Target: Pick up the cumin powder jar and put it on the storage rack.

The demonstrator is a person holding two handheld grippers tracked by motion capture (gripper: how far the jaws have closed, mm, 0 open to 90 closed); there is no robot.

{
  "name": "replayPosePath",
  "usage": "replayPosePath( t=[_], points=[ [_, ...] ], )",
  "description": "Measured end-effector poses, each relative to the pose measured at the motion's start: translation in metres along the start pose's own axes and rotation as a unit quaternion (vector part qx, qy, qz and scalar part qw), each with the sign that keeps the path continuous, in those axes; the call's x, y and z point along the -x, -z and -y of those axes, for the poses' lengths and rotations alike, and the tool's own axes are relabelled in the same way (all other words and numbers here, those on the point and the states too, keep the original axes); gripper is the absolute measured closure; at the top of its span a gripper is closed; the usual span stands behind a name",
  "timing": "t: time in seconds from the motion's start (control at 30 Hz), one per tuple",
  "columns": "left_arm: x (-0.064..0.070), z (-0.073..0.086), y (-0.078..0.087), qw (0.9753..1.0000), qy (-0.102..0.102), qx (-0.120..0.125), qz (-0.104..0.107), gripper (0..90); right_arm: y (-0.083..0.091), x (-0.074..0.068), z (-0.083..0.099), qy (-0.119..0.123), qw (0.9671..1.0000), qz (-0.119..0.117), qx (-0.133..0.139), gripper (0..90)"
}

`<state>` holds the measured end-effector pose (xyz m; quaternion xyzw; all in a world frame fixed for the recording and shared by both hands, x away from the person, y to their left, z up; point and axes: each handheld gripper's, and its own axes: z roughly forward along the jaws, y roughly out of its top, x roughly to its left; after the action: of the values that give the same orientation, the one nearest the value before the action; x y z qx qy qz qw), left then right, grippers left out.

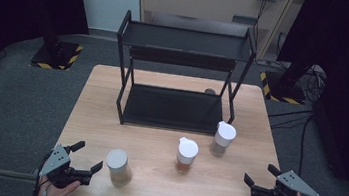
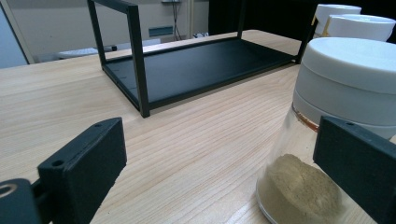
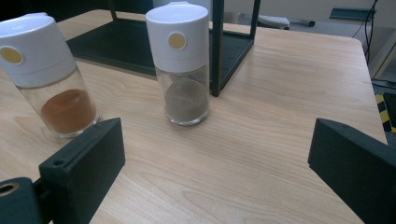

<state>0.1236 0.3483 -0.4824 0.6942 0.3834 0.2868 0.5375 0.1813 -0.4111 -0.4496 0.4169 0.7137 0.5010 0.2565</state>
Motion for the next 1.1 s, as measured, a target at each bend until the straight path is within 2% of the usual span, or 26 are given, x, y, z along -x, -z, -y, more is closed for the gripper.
replayPosePath(
  t=[0.17, 0.43, 0.73, 0.97, 1.1],
  points=[
    [0.001, 0.000, -0.001, 1.0000, -0.005, -0.001, 0.000, 1.5, 0.000, 0.001, 0.001, 0.001, 1.0000, -0.007, 0.002, 4.1],
    [-0.001, 0.001, 0.001, 1.0000, 0.002, 0.004, 0.003, 1.5, 0.004, 0.001, 0.002, -0.006, 1.0000, -0.004, 0.005, 4.0],
    [-0.002, -0.002, 0.000, 0.9999, 0.006, -0.007, 0.010, 1.1, 0.006, 0.002, 0.002, -0.007, 0.9999, -0.008, 0.008, 4.1],
    [-0.002, -0.010, 0.009, 0.9999, 0.008, -0.004, 0.009, 1.3, 0.006, 0.002, 0.002, -0.008, 0.9999, -0.005, 0.007, 4.1],
    [-0.003, -0.020, 0.016, 0.9998, 0.003, -0.008, 0.016, 1.3, 0.005, 0.004, 0.002, -0.013, 0.9999, -0.009, 0.004, 4.1]
  ],
)
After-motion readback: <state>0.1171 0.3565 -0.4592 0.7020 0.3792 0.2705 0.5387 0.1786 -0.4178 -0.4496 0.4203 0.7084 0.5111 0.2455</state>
